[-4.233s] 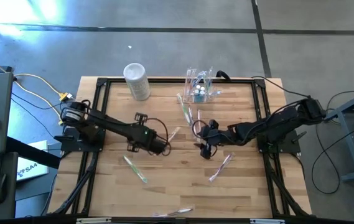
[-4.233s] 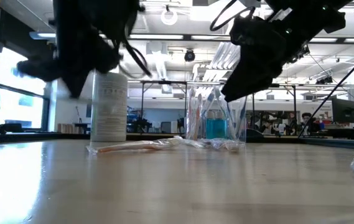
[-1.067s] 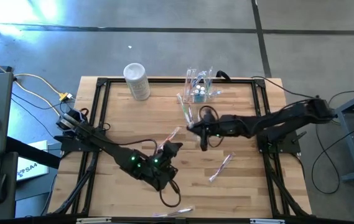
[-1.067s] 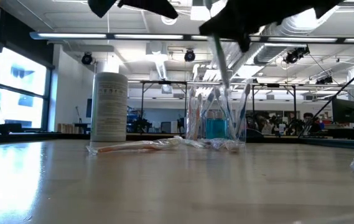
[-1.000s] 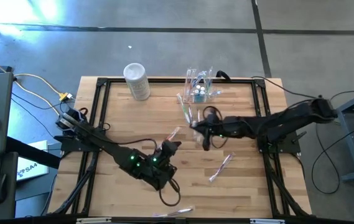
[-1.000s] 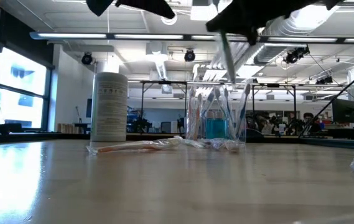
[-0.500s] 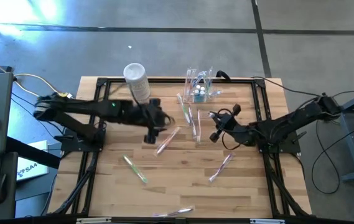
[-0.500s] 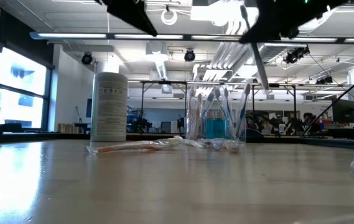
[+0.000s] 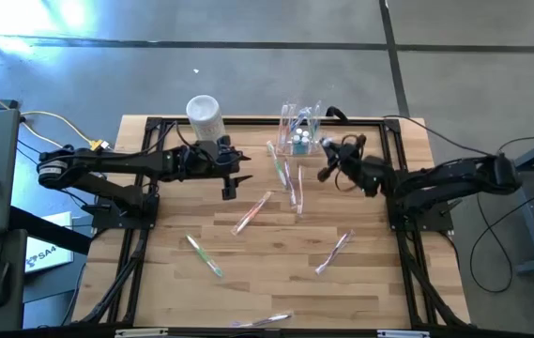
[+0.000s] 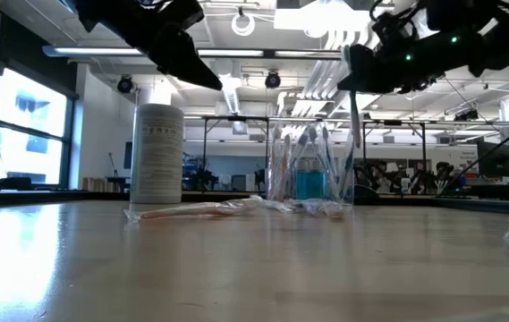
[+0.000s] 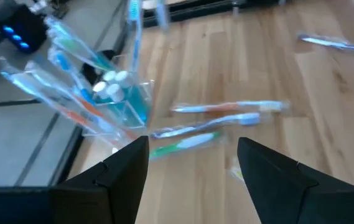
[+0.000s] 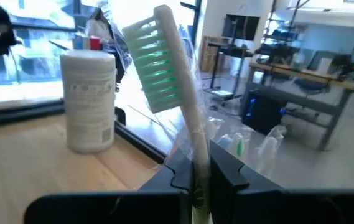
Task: Pick & Place toothbrushing station
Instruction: Put the green toothbrush into the transparent organizer
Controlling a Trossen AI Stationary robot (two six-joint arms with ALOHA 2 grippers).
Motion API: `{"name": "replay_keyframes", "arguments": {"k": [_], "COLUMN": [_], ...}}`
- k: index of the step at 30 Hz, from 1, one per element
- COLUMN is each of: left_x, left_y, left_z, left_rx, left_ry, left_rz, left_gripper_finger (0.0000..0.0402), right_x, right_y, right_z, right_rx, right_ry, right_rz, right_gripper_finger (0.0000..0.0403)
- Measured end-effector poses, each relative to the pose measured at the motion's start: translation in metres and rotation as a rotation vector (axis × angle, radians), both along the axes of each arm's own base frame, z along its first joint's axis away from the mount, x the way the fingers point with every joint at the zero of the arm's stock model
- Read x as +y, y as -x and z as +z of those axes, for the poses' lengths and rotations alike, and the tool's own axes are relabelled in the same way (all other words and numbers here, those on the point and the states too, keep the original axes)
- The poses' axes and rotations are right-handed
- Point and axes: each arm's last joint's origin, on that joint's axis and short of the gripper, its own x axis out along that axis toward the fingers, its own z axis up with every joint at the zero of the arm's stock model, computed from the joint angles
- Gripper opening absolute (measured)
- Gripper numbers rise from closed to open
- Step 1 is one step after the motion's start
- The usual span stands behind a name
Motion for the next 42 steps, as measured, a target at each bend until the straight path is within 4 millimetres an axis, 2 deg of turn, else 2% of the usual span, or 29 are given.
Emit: {"name": "replay_keyframes", "arguments": {"k": [9, 16, 22, 27, 35, 42], "left_x": [-0.003, -0.005, -0.005, -0.004, -0.003, -0.003], "left_y": [-0.002, -0.004, -0.01, -0.016, -0.02, -0.019], "left_z": [-0.002, -0.005, -0.012, -0.015, -0.014, -0.016], "left_rx": [-0.012, -0.014, -0.006, -0.03, -0.062, -0.041], "left_ry": [0.107, 0.19, 0.262, 0.295, 0.292, 0.301], "left_rz": [-0.091, -0.141, -0.112, -0.097, -0.1, -0.095], "left_gripper_finger": [0.0239, 0.0239, 0.0239, 0.0239, 0.0239, 0.0239], "right_x": [-0.044, -0.061, -0.074, -0.09, -0.11, -0.121], "right_y": [0.013, 0.02, 0.025, 0.021, -0.003, -0.012], "right_z": [0.004, 0.005, 0.004, -0.007, -0.027, -0.046], "right_rx": [-0.051, -0.079, -0.076, -0.091, -0.025, -0.04], "right_ry": [0.003, -0.002, 0.004, 0.012, -0.042, -0.148], "right_rz": [-0.047, -0.011, 0.02, 0.039, 0.044, -0.063], "right_gripper_finger": [0.0013, 0.0013, 0.0013, 0.0013, 0.0013, 0.0014]}}
